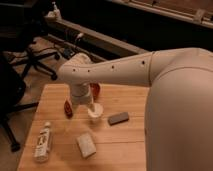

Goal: Stand the bottle upright

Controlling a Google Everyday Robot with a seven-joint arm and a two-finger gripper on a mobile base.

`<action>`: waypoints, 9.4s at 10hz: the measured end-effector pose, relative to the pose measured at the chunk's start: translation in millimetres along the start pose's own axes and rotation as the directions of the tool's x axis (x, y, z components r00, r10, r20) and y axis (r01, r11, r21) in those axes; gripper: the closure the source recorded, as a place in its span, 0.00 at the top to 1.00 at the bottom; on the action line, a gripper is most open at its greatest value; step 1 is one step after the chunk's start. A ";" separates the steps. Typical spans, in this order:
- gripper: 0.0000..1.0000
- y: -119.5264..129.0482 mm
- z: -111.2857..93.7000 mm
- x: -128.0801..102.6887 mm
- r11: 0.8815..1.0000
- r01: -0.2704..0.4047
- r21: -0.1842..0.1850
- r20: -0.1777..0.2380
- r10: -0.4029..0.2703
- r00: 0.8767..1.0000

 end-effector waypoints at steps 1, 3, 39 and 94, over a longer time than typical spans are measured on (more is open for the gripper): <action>0.65 0.0 0.0 -0.2 1.000 0.001 0.001 0.001 -0.001 1.000; 0.65 15.8 8.5 -4.4 0.999 0.037 0.011 0.013 -0.037 0.999; 0.65 230.1 174.3 -32.6 0.988 0.154 0.022 -0.020 -0.154 0.988; 0.39 219.7 60.5 -65.1 0.984 0.179 -0.012 0.325 -0.165 0.931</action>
